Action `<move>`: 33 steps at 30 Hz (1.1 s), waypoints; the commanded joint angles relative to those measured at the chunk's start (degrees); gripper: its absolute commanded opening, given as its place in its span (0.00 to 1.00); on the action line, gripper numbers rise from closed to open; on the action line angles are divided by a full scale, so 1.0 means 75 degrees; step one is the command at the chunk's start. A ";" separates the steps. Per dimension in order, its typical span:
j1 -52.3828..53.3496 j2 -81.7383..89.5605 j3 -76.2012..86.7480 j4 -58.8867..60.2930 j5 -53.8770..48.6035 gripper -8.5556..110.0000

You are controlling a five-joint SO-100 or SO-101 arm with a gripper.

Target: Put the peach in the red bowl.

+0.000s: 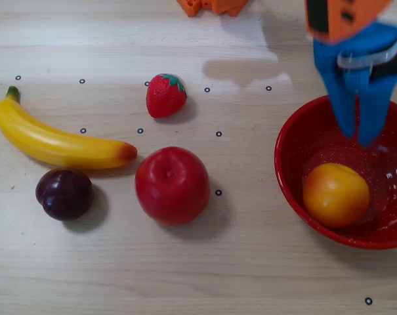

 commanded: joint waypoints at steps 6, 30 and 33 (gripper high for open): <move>-0.1102 0.3879 0.2320 -0.0316 0.0164 0.07; -0.3668 1.2527 1.1742 -0.2648 0.0187 0.07; -0.3703 1.2539 1.2281 -0.3293 0.0129 0.07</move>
